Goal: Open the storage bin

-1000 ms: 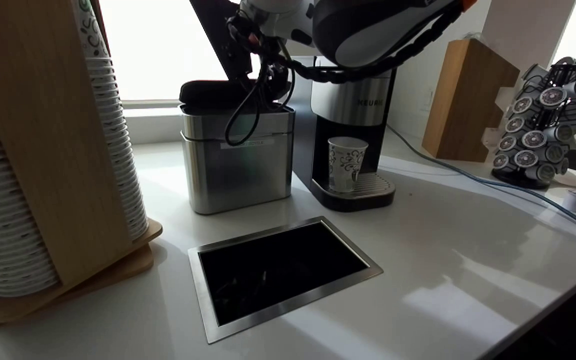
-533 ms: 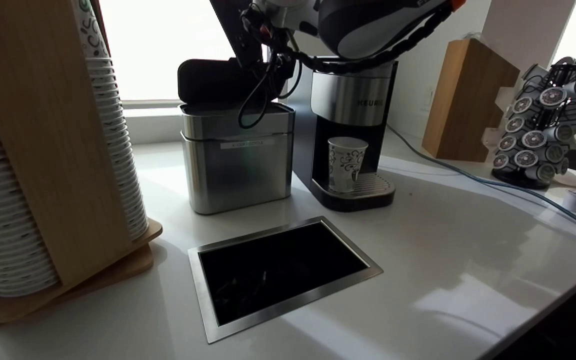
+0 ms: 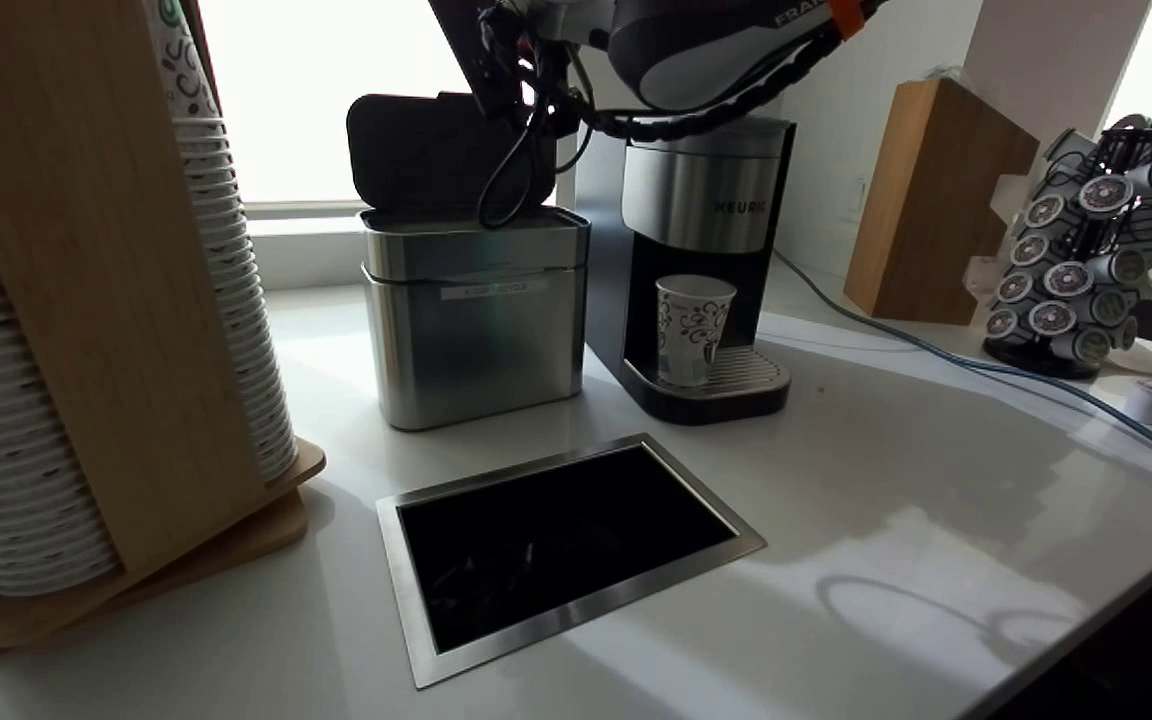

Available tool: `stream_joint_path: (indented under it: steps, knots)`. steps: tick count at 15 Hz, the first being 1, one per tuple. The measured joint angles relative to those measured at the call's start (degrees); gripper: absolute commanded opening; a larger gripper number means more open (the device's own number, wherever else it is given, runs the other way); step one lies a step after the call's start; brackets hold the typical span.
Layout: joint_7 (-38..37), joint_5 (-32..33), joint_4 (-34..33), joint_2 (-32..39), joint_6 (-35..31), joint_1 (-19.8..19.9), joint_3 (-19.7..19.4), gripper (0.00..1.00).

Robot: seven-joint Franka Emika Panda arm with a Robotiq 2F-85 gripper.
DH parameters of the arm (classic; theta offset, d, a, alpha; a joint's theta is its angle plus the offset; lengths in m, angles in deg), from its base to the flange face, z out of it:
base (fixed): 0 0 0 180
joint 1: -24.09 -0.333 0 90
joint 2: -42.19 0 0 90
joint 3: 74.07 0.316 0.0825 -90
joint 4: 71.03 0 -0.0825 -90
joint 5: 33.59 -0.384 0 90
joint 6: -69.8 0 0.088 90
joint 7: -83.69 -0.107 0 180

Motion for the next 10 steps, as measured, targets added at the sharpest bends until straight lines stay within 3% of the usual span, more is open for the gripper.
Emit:
stream_joint_path:
  steps: [10]
  knots:
    - [6.7, -4.2, -7.1, 4.4, -3.1, 1.8, 1.9, 1.00]
